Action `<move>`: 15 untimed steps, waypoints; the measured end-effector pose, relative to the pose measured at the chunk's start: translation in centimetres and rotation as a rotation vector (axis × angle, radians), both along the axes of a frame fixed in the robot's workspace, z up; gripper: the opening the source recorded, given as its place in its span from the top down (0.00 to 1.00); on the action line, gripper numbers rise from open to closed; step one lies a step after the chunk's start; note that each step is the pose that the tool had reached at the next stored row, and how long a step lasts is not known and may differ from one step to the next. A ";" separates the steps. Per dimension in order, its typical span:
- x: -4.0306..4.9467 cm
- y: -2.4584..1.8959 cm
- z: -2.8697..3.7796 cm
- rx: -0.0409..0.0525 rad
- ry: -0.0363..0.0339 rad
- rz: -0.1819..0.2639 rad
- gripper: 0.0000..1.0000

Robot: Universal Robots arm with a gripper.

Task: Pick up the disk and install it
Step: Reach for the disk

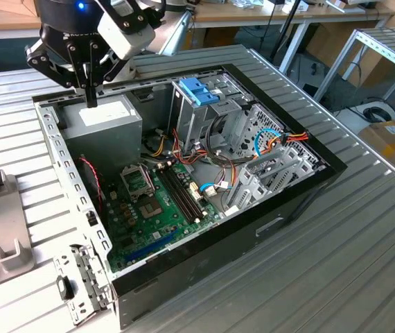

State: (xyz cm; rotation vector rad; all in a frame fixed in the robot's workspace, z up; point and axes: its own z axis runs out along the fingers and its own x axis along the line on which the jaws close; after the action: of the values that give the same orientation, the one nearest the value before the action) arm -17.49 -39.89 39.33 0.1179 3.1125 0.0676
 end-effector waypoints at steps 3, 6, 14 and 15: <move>-0.20 0.00 0.00 0.0000 0.0000 0.000 0.90; -0.32 0.00 0.00 0.0000 0.0000 0.000 0.90; -0.60 0.00 0.00 0.0000 0.0000 0.000 0.90; -0.65 0.00 0.00 0.0000 0.0000 0.000 0.90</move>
State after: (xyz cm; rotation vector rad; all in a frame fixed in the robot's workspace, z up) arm -18.13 -39.89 39.33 0.1178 3.1125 0.0676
